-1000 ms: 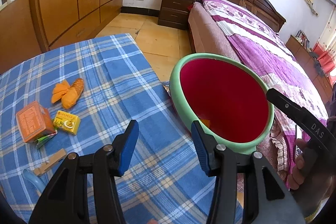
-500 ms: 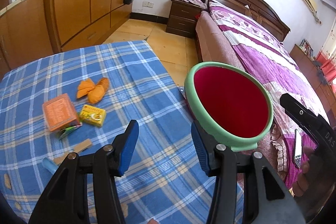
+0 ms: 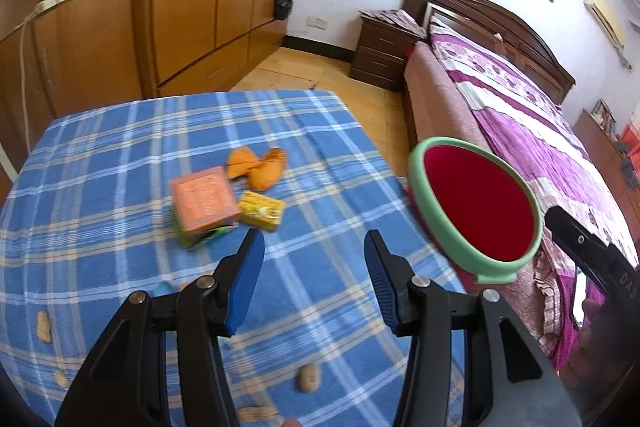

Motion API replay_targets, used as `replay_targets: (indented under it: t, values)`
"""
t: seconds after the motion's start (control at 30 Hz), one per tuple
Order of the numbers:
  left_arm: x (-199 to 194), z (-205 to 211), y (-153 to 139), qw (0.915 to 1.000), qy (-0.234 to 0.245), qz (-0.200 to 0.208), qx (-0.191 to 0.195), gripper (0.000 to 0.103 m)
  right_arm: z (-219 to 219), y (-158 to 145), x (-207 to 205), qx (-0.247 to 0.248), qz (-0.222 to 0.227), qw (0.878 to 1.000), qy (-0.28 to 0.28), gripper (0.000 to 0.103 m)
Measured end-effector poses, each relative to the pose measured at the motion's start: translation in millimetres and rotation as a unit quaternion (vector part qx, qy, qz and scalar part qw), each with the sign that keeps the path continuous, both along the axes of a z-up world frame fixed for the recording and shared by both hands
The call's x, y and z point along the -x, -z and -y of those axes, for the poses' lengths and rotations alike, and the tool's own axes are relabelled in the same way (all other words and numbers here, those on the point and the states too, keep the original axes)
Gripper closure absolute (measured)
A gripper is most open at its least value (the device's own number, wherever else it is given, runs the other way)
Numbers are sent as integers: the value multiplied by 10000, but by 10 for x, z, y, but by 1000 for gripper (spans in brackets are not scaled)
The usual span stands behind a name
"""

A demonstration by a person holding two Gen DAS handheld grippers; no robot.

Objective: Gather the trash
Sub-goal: 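Move both open tools back over the table items, then close the left tool on the orange box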

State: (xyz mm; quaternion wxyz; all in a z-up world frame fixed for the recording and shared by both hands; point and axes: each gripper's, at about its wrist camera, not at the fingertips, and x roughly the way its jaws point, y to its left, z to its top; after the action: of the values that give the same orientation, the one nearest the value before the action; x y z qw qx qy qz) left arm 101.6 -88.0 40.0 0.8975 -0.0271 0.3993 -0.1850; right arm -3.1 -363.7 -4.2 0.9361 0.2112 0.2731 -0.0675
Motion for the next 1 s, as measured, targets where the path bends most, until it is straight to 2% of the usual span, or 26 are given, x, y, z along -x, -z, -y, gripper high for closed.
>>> replay_targets:
  t: [0.37,0.57,0.8,1.0]
  values:
    - [-122,-496,112,9990,-454,-21,32,51,-331,186,-148,38,-253,9994,-228,24]
    - [-225,-618,223,9981,-587,-19,-163,51,-449,287,-209,34,-348,9989,-327,24]
    - [-429,-639,348,9979,-582,-136,-233,49,-533,389,-269,42,-501,9980,-381,24]
    - [-586,-501,412,9983,-493,-221,-209,49,-514,458,-290,8,-607,9975,-352,24]
